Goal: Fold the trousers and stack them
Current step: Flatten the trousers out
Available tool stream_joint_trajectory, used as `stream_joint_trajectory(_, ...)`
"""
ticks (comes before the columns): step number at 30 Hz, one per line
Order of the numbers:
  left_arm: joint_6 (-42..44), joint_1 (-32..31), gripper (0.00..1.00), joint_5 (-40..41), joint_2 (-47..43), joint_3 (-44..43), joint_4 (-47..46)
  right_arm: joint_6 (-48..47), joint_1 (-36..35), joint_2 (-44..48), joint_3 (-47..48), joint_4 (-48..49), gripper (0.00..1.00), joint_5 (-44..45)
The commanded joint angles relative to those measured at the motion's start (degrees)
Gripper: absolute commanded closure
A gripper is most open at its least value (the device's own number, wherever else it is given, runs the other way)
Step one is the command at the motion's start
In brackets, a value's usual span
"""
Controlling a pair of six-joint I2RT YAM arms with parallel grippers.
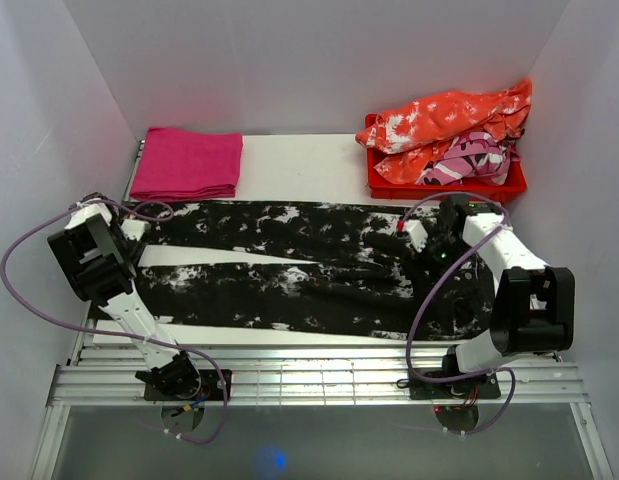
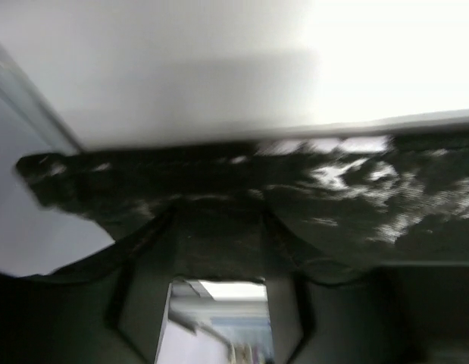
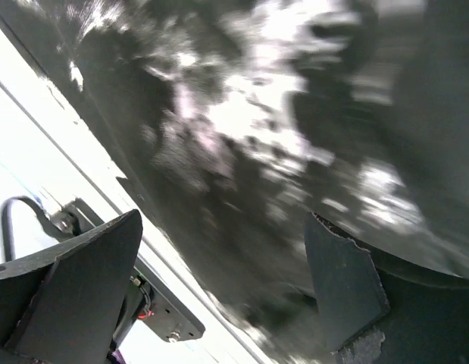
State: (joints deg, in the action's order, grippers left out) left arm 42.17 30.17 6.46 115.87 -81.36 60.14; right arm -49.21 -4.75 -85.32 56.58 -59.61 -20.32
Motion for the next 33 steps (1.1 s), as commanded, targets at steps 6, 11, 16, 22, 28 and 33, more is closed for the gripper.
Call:
stream_joint_trajectory(6, 6.4, 0.0, 0.35, -19.5, -14.7, 1.0, -6.3, -2.6, 13.1, 0.3, 12.8, -5.2, 0.19, 1.5)
stream_joint_trajectory(11, 6.7, -0.3, 0.34, -23.4, -18.2, 7.3, -4.2, -3.2, 15.6, -0.9, 6.6, 1.0, 0.30, 7.7)
stream_joint_trajectory(16, 8.2, -0.2, 0.35, -20.9, -21.2, 17.6, -7.8, -5.0, 18.8, -3.6, 0.6, 7.5, 0.35, 11.9)
stream_joint_trajectory(22, 9.4, -0.1, 0.36, -19.8, -23.8, 27.8, -10.7, -8.8, 22.3, -6.0, -0.6, 9.2, 0.38, 13.9)
stream_joint_trajectory(28, 10.4, -0.1, 0.39, -23.2, -27.5, 32.3, -8.0, -12.2, 23.8, -5.5, 1.0, 9.1, 0.44, 15.7)
stream_joint_trajectory(33, 5.7, -0.5, 0.40, -32.4, -27.7, 17.8, -4.6, -6.4, 22.2, -10.8, 21.1, -2.1, 0.44, 0.1)
